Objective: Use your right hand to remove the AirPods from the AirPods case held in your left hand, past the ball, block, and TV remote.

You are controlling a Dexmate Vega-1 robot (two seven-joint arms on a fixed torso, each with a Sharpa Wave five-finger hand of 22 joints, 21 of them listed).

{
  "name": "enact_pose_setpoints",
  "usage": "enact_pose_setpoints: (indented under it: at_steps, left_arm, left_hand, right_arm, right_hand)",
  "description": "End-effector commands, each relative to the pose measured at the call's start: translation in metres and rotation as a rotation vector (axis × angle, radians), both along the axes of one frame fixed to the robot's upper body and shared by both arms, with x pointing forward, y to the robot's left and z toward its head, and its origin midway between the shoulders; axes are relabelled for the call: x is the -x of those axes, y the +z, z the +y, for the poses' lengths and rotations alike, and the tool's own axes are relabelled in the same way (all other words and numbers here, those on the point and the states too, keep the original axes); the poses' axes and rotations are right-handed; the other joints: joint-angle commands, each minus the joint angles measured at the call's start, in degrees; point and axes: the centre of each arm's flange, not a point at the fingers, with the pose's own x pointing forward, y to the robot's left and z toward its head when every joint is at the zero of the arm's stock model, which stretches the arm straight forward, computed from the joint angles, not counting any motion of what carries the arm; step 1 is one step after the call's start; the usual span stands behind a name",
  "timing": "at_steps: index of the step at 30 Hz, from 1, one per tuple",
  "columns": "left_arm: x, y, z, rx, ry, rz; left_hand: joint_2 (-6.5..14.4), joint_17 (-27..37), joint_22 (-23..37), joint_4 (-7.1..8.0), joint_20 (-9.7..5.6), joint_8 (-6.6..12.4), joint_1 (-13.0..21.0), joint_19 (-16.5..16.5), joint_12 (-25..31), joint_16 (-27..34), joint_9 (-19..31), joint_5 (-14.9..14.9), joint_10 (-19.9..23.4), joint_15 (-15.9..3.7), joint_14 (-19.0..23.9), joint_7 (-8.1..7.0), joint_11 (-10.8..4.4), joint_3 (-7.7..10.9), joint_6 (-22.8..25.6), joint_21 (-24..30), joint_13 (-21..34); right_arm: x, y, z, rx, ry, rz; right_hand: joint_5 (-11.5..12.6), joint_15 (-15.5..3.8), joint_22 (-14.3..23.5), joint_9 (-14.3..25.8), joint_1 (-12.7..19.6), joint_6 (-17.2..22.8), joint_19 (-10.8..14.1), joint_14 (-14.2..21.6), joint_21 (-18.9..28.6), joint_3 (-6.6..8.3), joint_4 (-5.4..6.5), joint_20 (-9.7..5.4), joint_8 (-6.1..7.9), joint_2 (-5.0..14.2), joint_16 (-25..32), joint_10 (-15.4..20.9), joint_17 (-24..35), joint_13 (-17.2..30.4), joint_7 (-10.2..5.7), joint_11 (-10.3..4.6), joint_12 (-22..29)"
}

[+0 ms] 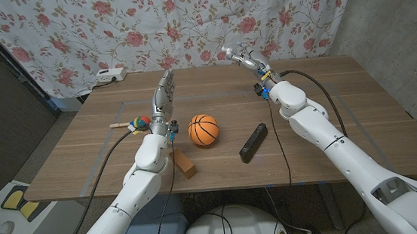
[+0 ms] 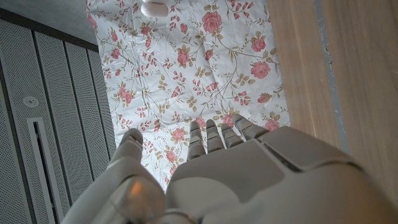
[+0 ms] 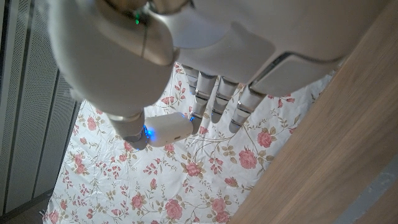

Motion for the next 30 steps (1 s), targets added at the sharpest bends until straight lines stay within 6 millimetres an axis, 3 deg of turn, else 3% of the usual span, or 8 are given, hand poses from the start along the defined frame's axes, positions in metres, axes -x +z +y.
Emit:
enact_pose_setpoints:
  at_steps: [1,4,6,8,12,15,23,30]
  left_arm:
    - [0.007,0.003,-0.002,-0.012,0.014,-0.021]
    - [0.012,0.005,-0.004,-0.025,0.065,-0.04]
    - [0.014,0.008,-0.005,-0.06,0.073,-0.052]
    - [0.015,0.008,-0.007,-0.04,0.105,-0.061]
    - [0.016,0.01,-0.01,-0.028,0.109,-0.072]
    - [0.019,0.011,-0.012,-0.024,0.138,-0.083]
    - [0.021,0.015,-0.016,-0.02,0.181,-0.093]
    - [0.02,0.016,-0.019,-0.007,0.235,-0.108]
  left_hand:
    - [0.42,0.03,0.26,-0.07,0.4,-0.24,0.39,-0.2,0.2,0.17,0.1,-0.21,0.45,-0.6,0.2,-0.76,-0.09,0.57,0.31,0.13,0.3]
    - [0.57,0.0,0.24,-0.41,0.51,-0.28,1.13,-0.19,0.72,0.25,0.12,-0.28,1.82,-0.75,0.52,-1.44,-0.42,0.91,0.66,0.11,0.32]
    - [0.67,-0.01,0.22,-1.05,0.58,-0.45,2.64,-0.21,1.79,0.33,0.16,-0.25,4.85,-1.14,0.94,-1.94,-1.77,1.52,0.86,0.05,0.41]
    - [0.67,-0.02,0.22,-1.2,0.53,-0.54,3.16,-0.13,2.09,0.39,0.18,-0.23,5.79,-1.28,1.26,-2.46,-1.59,1.7,0.8,0.07,0.44]
    - [0.7,0.01,0.16,-2.04,0.45,-1.56,6.3,-0.08,2.22,0.33,0.17,0.01,6.85,-1.57,1.53,-6.67,-2.23,2.81,-2.67,-0.01,0.51]
    - [0.72,0.01,0.14,-2.28,0.28,-1.55,8.96,0.17,2.69,0.5,0.07,-0.02,8.79,-2.1,2.21,-9.09,-3.69,3.61,-4.3,0.02,0.58]
    - [-0.33,0.02,0.09,-2.56,-0.01,-2.07,14.12,0.57,2.85,0.53,0.01,-0.38,10.86,-2.79,2.96,-9.19,-5.35,4.32,-10.74,-0.04,0.71]
    - [-2.23,-0.01,-0.01,-2.62,-2.57,-2.11,20.82,1.4,2.89,0.32,0.03,-0.5,12.18,-4.31,2.67,-8.71,-6.34,4.39,-19.03,-0.09,1.14]
  right_arm:
    - [0.007,-0.001,0.005,-0.033,0.014,0.007]
    - [0.008,0.0,0.007,-0.031,0.022,-0.003]
    - [0.01,0.0,0.008,-0.043,0.031,0.0]
    - [0.011,0.001,0.009,-0.045,0.029,-0.005]
    - [0.012,0.0,0.009,-0.06,0.023,0.002]
    - [0.013,-0.003,0.009,-0.073,0.028,0.008]
    - [0.014,-0.009,0.007,-0.111,0.021,0.032]
    - [0.016,-0.012,0.01,-0.14,0.061,0.067]
  right_hand:
    - [0.45,-5.76,0.2,-0.01,0.1,0.31,0.59,0.68,-0.08,0.51,0.24,0.24,-0.08,0.34,-0.19,7.89,0.08,0.49,-0.18,-7.04,0.63]
    - [0.5,-5.7,0.2,-0.01,0.14,0.35,0.59,0.65,-0.09,0.55,0.2,0.19,-0.1,0.29,-0.24,7.83,0.07,0.5,-0.2,-7.06,0.62]
    - [0.57,-5.74,0.2,-0.01,0.28,0.39,0.58,0.67,-0.1,0.64,0.11,0.17,-0.13,0.27,-0.29,7.84,0.05,0.53,-0.32,-7.14,0.63]
    - [0.63,-5.69,0.2,-0.01,0.27,0.45,0.62,0.72,-0.09,0.68,0.1,0.28,-0.15,0.21,-0.32,7.93,0.05,0.54,-0.25,-7.09,0.68]
    - [0.7,-5.77,0.19,0.0,0.24,0.58,0.61,0.78,-0.11,0.71,0.12,0.33,-0.17,0.19,-0.35,7.95,0.08,0.57,-0.15,-7.05,0.72]
    - [0.77,-5.74,0.2,0.0,0.24,0.68,0.58,0.86,-0.13,0.74,0.11,0.36,-0.2,0.12,-0.38,7.96,0.09,0.6,-0.13,-7.04,0.75]
    - [0.93,-6.15,0.19,0.01,0.32,0.98,0.6,1.37,-0.15,0.81,0.06,0.47,-0.27,-0.02,-0.32,8.45,0.13,0.68,-0.21,-7.02,1.02]
    - [1.06,-6.05,0.19,0.02,0.34,1.13,0.54,1.43,-0.18,0.85,0.01,0.67,-0.34,-0.24,-0.44,8.39,0.13,0.72,-0.03,-7.02,1.04]
